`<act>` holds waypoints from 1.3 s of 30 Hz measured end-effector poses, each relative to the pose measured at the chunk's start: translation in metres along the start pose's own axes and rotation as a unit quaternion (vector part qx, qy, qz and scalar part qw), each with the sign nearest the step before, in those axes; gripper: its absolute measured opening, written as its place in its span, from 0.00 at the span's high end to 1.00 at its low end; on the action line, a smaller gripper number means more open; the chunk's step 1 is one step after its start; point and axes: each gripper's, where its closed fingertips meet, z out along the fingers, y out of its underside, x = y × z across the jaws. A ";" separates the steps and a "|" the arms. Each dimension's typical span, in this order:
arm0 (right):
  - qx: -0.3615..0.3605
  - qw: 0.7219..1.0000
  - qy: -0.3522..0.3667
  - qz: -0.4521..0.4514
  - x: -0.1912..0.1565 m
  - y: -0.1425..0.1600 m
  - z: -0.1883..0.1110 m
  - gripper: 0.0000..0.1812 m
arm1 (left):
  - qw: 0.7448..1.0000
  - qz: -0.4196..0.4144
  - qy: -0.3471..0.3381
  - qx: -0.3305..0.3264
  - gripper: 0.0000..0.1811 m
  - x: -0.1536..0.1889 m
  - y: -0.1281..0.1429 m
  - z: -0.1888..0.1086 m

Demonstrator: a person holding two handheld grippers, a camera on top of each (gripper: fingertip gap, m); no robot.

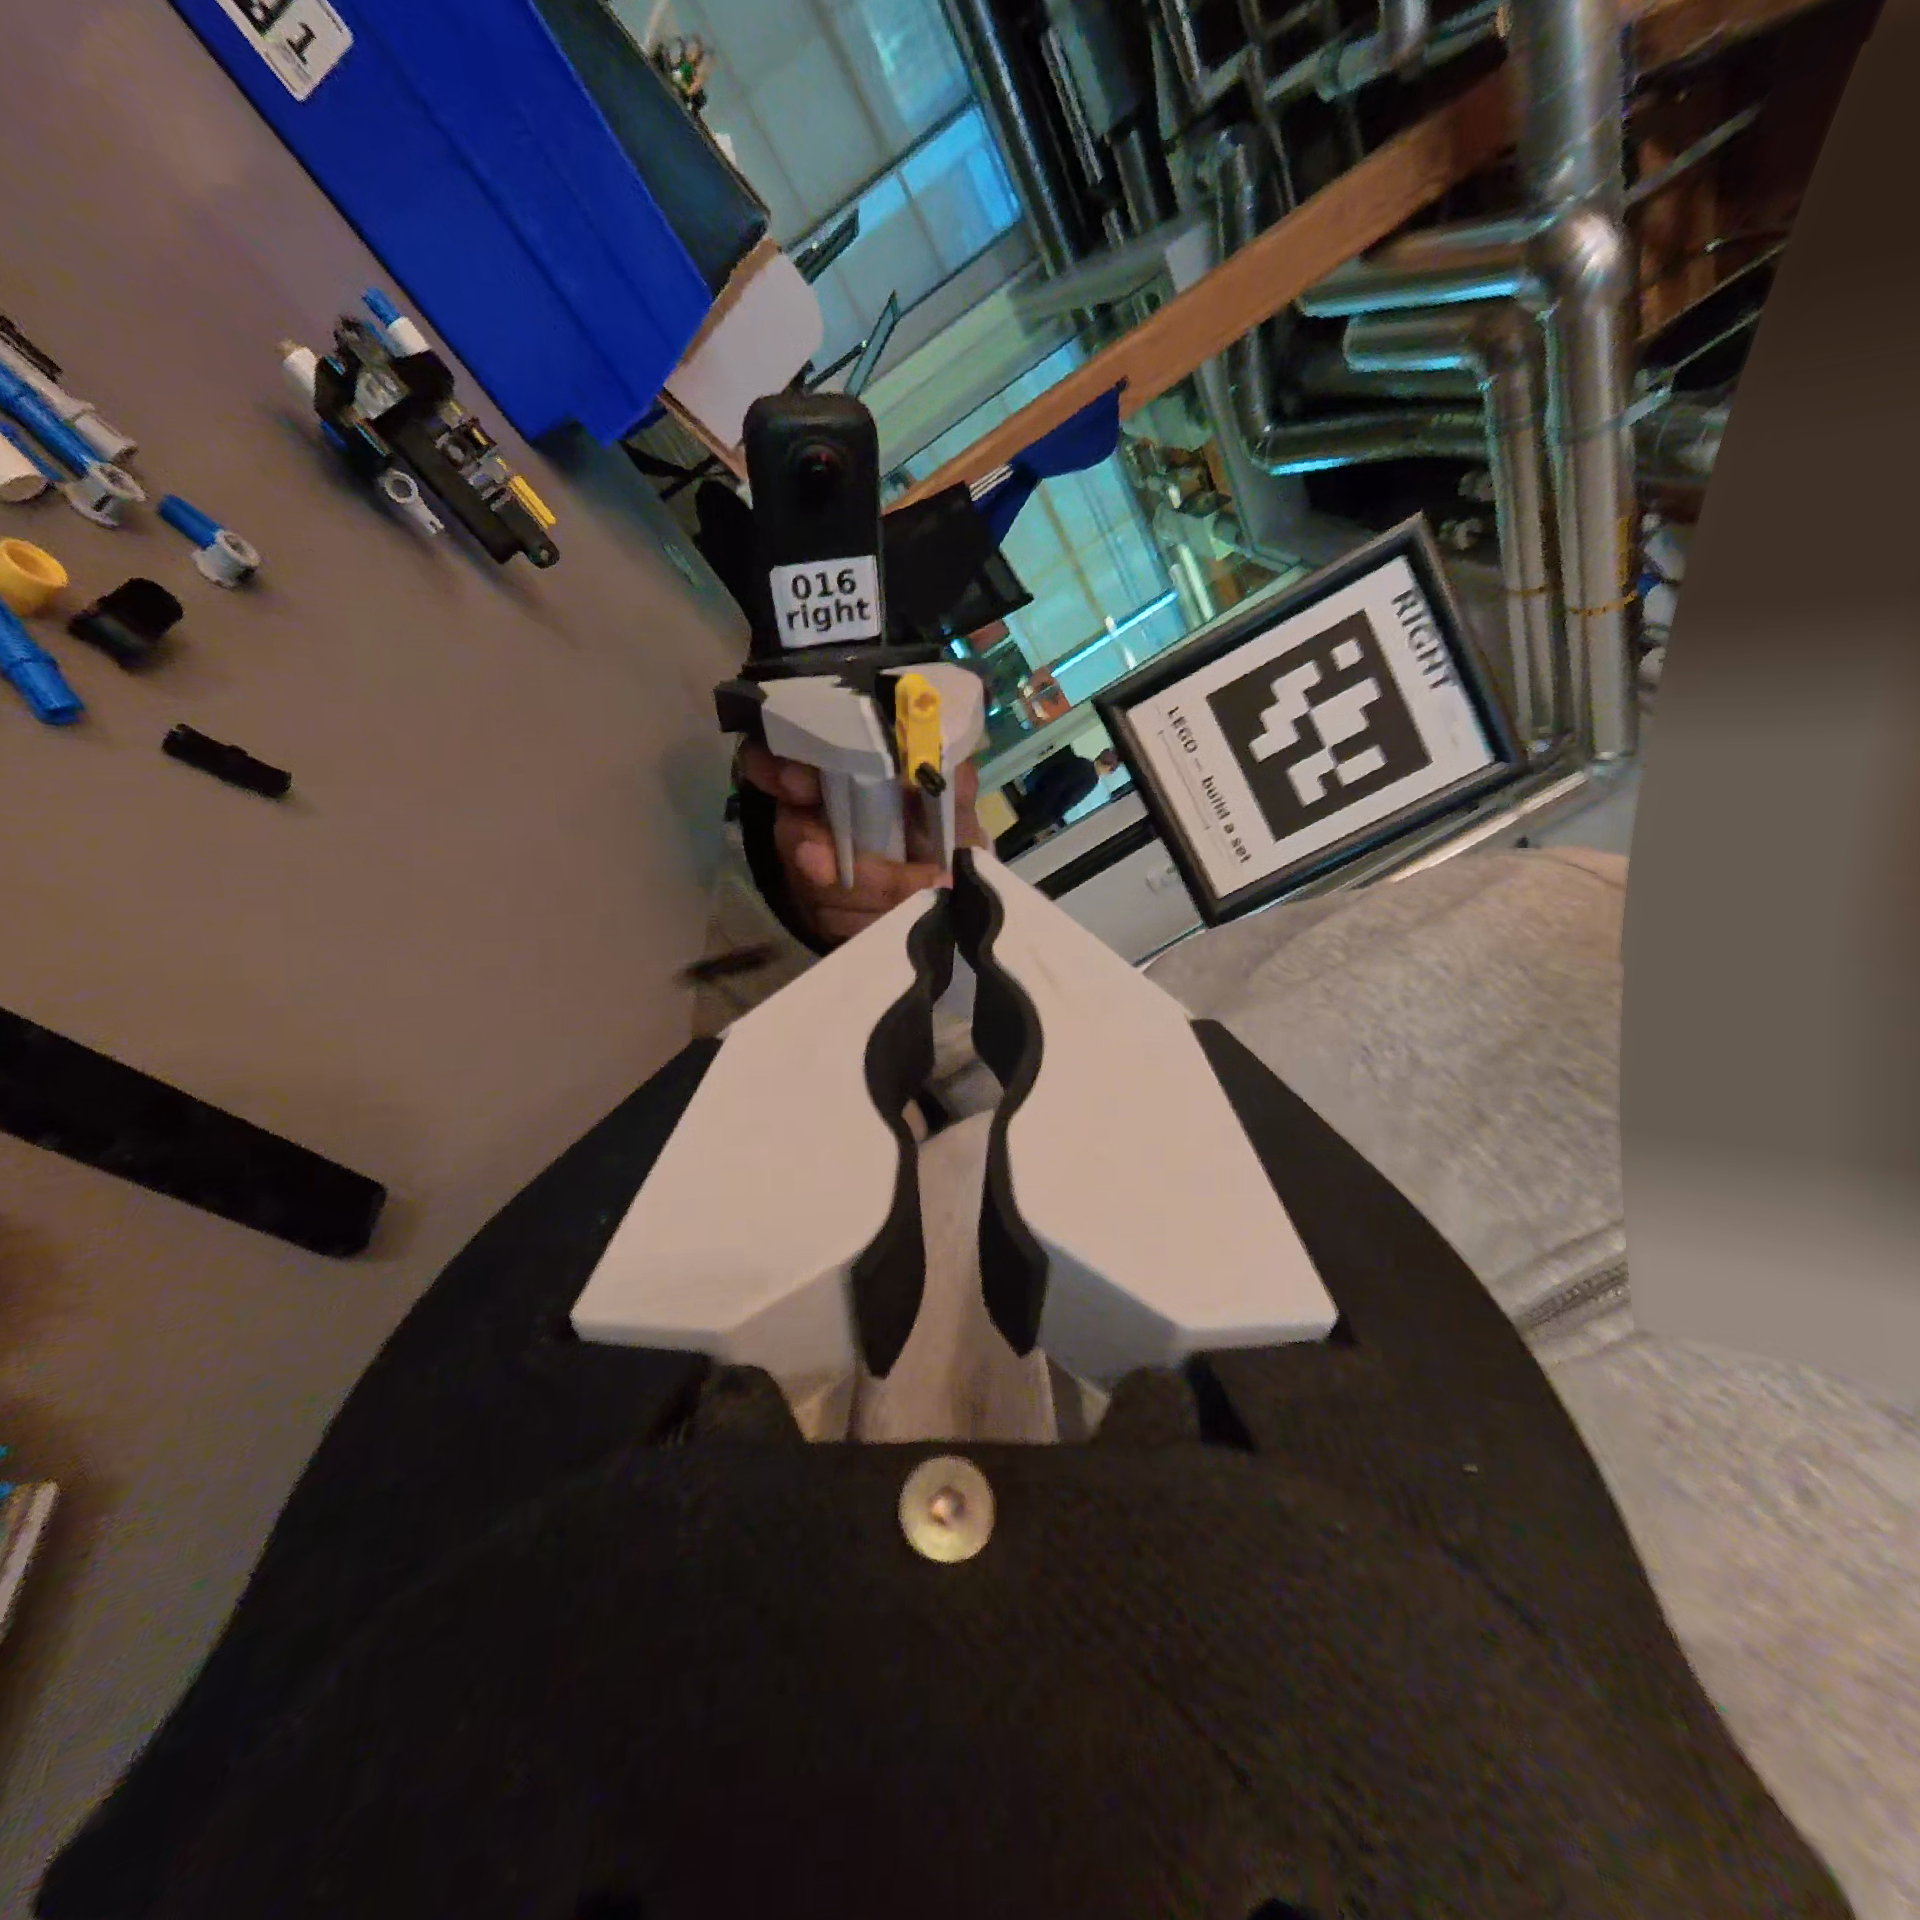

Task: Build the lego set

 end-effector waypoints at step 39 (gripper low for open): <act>0.120 0.979 0.107 -0.123 -0.024 -0.040 -0.071 0.98 | 0.848 0.346 -0.193 -0.351 0.91 -0.057 0.133 0.060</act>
